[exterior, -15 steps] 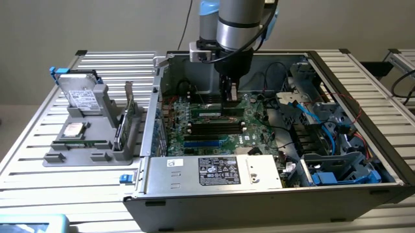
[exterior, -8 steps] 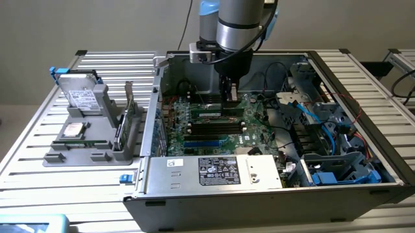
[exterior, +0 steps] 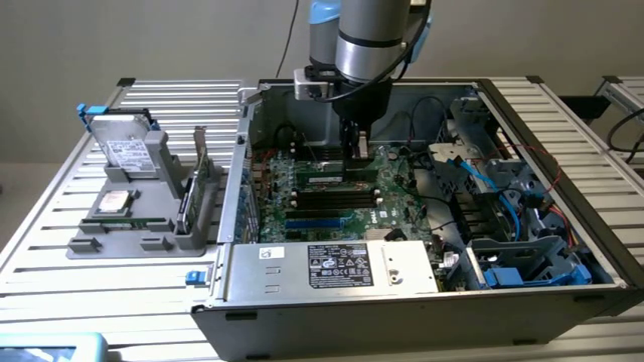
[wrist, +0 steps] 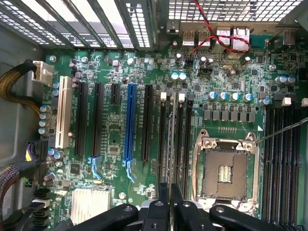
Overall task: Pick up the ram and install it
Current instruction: 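Insert the ram into the slot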
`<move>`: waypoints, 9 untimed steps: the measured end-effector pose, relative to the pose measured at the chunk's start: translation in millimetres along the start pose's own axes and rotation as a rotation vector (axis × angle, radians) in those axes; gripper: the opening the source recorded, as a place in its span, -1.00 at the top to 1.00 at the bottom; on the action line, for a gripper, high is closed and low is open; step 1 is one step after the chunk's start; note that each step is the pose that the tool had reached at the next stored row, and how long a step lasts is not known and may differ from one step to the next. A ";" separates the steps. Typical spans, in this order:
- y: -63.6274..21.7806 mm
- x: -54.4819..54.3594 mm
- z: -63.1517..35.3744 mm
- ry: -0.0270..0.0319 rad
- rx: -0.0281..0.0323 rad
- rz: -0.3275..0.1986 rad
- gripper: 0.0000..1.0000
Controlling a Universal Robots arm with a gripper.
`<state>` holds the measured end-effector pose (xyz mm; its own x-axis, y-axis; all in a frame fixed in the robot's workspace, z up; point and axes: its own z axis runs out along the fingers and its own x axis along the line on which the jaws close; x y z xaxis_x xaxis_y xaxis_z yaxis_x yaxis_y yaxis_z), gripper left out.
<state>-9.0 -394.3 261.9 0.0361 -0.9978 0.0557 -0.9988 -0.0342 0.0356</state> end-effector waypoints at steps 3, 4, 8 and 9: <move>-0.3 -0.2 3.5 -0.0001 -0.0008 0.001 0.73; -0.6 -0.3 4.6 -0.0001 -0.0011 0.001 0.73; -3.1 -0.4 8.0 -0.0001 -0.0015 0.001 0.73; -3.1 -0.4 8.6 -0.0002 -0.0014 0.001 0.73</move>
<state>-6.3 -394.2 253.2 0.0352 -0.9978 0.0556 -0.9988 -0.0331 0.0369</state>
